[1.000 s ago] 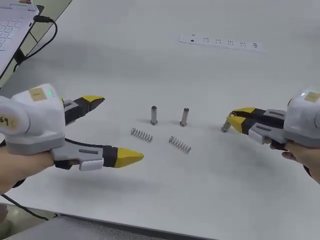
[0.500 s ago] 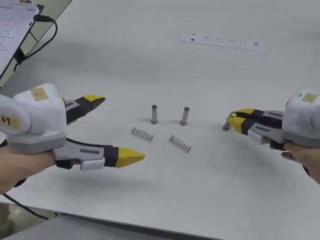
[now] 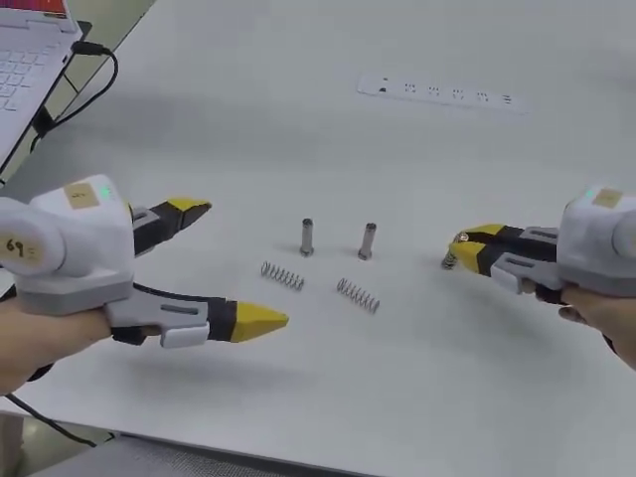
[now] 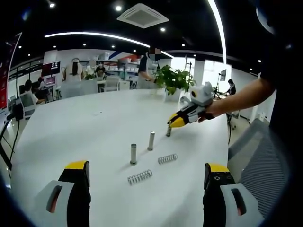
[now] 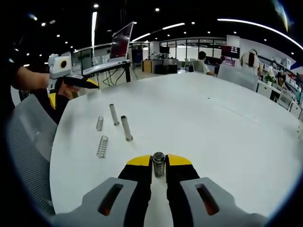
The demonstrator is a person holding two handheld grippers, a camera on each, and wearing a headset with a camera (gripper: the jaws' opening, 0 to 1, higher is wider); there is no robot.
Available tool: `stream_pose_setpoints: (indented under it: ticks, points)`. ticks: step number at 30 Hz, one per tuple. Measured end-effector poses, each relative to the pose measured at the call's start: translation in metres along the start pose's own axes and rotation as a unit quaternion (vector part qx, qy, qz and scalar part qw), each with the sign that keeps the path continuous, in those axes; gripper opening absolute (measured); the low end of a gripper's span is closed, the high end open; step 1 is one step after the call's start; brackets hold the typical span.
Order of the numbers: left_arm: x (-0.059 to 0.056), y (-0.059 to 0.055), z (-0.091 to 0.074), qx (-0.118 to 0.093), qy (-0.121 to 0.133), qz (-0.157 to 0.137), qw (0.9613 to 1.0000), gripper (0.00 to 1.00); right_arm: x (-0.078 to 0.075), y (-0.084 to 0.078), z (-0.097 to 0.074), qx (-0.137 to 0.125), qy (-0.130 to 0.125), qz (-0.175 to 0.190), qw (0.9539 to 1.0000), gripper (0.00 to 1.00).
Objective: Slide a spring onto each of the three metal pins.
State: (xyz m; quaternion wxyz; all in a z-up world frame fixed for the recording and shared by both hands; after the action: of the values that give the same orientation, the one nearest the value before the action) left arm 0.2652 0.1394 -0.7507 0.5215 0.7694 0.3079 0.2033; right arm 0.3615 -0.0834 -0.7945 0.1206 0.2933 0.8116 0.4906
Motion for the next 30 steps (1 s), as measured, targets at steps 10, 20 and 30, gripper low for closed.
stream_pose_setpoints:
  ticks: [10, 20, 30]
  points:
    - [-0.001, 0.002, 0.0, 0.0, -0.002, 0.0, 1.0, 0.99, 0.0, 0.004, -0.002, 0.002, 0.001, 0.021, 0.9998, 0.14]
    - [-0.002, 0.001, 0.0, 0.001, -0.004, 0.001, 1.0, 0.99, 0.001, 0.012, -0.01, -0.014, -0.002, 0.027, 0.9995, 0.24]
    - [-0.004, 0.001, 0.0, 0.004, -0.006, 0.003, 1.0, 0.99, 0.004, 0.014, -0.016, -0.022, 0.002, 0.045, 0.9987, 0.3]
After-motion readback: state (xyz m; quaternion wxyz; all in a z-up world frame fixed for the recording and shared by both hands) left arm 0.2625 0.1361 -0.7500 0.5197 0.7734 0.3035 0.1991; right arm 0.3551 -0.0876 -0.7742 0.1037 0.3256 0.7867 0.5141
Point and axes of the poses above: the centre of the closed fingertips' face, and the gripper's own axes: z roughly forward along the fingers, x roughly to its left, y roughly out of its top, the point moved 2 cm from there along -z, roughly backward along the fingers, and after that the axes turned 5 degrees about z, right-handed, at the moved point
